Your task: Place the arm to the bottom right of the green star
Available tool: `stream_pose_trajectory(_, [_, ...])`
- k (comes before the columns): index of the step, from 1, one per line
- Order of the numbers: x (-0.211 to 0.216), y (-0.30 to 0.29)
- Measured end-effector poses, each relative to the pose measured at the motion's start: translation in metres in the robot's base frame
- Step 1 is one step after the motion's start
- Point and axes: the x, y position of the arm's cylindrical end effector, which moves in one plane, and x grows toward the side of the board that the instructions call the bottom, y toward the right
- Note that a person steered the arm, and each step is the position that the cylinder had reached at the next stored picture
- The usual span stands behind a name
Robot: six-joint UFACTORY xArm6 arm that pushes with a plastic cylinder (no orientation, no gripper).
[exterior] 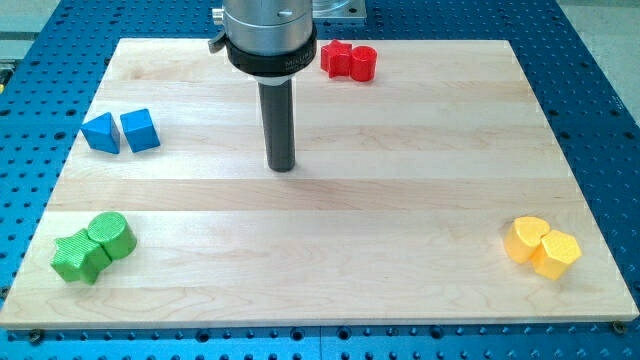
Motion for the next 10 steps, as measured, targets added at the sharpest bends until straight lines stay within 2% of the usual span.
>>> stream_pose_trajectory(1, [0.002, -0.004])
stream_pose_trajectory(2, [0.032, -0.082])
stream_pose_trajectory(3, [0.033, -0.135])
stream_pose_trajectory(4, [0.033, -0.081])
stream_pose_trajectory(6, [0.035, -0.074])
stream_pose_trajectory(7, [0.084, -0.050])
stream_pose_trajectory(8, [0.117, -0.054])
stream_pose_trajectory(10, [0.148, -0.058])
